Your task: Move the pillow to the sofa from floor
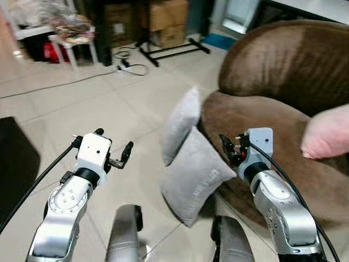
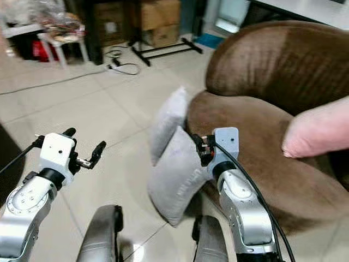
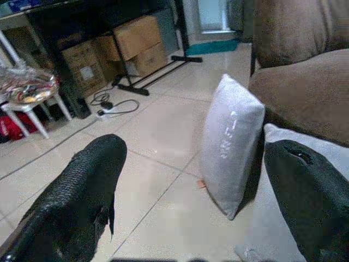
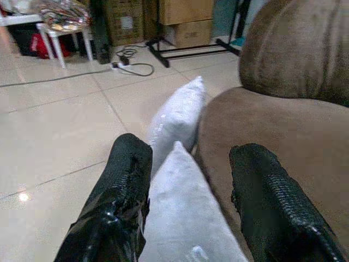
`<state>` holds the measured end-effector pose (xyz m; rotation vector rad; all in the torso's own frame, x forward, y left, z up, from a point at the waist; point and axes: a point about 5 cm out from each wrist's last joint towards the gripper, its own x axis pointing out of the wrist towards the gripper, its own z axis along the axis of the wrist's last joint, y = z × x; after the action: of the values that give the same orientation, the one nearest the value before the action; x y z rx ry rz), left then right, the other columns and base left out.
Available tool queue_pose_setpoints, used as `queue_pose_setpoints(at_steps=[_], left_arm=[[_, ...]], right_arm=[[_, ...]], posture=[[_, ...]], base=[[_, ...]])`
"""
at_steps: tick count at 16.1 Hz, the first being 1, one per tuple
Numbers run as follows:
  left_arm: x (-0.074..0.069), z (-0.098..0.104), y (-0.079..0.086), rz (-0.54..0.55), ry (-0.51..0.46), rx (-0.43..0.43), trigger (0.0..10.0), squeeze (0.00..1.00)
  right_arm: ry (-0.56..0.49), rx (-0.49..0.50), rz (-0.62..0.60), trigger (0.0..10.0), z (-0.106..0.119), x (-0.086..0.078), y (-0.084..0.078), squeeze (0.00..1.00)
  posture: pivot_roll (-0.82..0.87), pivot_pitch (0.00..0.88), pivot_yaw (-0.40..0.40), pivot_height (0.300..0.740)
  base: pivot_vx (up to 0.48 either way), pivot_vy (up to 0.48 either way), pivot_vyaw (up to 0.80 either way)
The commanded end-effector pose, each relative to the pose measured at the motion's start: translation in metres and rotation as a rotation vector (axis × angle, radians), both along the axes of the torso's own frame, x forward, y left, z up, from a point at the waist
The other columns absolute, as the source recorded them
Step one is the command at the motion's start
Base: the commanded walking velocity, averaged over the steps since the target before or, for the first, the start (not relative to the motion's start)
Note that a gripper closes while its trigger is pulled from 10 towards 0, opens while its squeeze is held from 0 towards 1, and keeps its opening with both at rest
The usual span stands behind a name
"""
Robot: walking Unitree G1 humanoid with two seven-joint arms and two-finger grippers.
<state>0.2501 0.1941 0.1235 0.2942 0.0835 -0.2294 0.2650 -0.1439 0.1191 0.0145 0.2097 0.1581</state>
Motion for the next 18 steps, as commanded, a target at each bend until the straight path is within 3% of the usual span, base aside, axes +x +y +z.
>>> queue_pose_setpoints(at_steps=[1, 6, 18], left_arm=[[0.0011, 0.0013, -0.0029, -0.018, -0.001, -0.002, 10.0, 0.0], [0.0014, 0.001, -0.0029, -0.017, 0.001, -0.004, 10.0, 0.0], [0.005, 0.003, -0.0013, -0.018, -0.002, -0.011, 10.0, 0.0]], right_arm=[[-0.012, -0.027, 0.01, 10.0, 0.0011, -0.0013, -0.0019, 0.0], [-0.013, -0.025, 0.014, 10.0, 0.0015, -0.001, -0.001, 0.0], [-0.005, 0.0, -0.034, 10.0, 0.0006, 0.0, -0.0044, 0.0]], posture=[[-0.07, 0.0, -0.06, 0.571], [-0.07, 0.0, -0.06, 0.571], [-0.07, 0.0, -0.056, 0.571]], base=[[0.0, 0.0, 0.0], [0.0, 0.0, 0.76], [0.302, 0.0, 0.0]])
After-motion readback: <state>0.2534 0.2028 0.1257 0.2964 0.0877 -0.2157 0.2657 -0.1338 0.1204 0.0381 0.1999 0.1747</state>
